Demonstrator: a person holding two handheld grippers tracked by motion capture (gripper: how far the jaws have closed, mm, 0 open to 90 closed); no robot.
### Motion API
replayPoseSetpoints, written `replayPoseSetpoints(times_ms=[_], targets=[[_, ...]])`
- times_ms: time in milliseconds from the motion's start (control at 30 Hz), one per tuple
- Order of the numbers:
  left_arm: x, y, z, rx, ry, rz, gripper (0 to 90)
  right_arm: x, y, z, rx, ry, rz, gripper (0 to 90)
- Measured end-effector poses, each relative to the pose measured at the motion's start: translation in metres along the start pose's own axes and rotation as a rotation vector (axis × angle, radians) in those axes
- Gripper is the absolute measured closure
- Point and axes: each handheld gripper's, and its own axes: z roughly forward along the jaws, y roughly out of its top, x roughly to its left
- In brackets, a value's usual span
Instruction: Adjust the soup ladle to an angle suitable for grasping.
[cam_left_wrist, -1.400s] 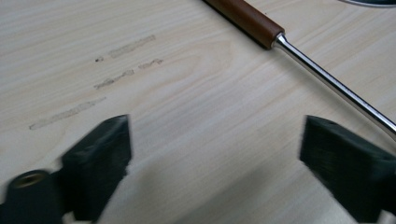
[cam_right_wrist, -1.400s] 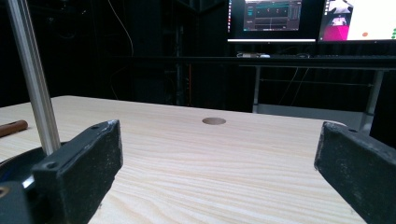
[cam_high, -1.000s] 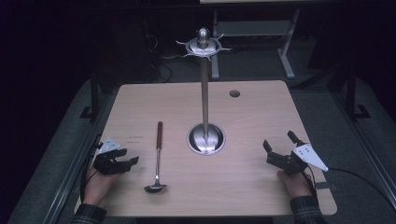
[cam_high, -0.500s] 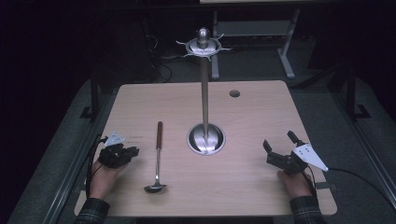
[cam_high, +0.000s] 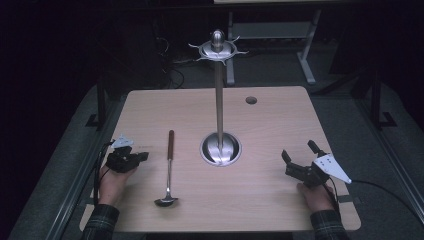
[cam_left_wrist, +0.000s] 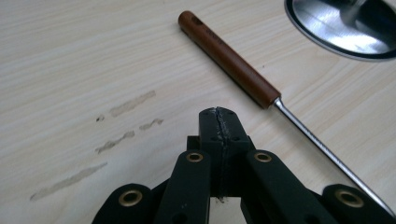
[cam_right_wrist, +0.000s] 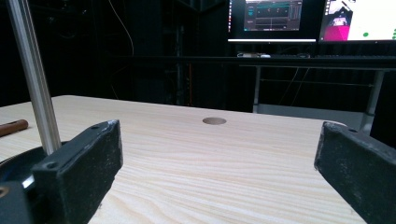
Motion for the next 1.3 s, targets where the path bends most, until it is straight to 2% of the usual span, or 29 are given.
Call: replayPoseSetpoints(times_ms=[200, 267, 500, 567, 633, 767, 1300], targets=[[0.0, 0.01, 0.015, -0.015, -0.019, 0.01, 90.0, 0.0, 0.0, 0.0, 0.0, -0.002, 0.002, 0.2], [-0.001, 0.012, 0.021, 0.0, -0.026, 0.014, 90.0, 0.0, 0.0, 0.0, 0.0, -0.002, 0.002, 0.2], [-0.003, 0.022, 0.043, -0.007, -0.046, 0.028, 90.0, 0.0, 0.0, 0.0, -0.001, -0.002, 0.004, 0.2], [-0.002, 0.023, 0.047, 0.011, -0.045, 0.039, 90.0, 0.0, 0.0, 0.0, -0.001, -0.002, 0.004, 0.2], [-0.001, 0.024, 0.051, 0.002, -0.049, 0.022, 90.0, 0.0, 0.0, 0.0, 0.0, -0.002, 0.001, 0.2], [-0.001, 0.024, 0.056, 0.002, -0.056, 0.01, 90.0, 0.0, 0.0, 0.0, 0.0, -0.002, 0.002, 0.2], [-0.014, 0.025, 0.07, 0.047, -0.087, 0.047, 90.0, 0.0, 0.0, 0.0, 0.0, 0.002, 0.003, 0.2]])
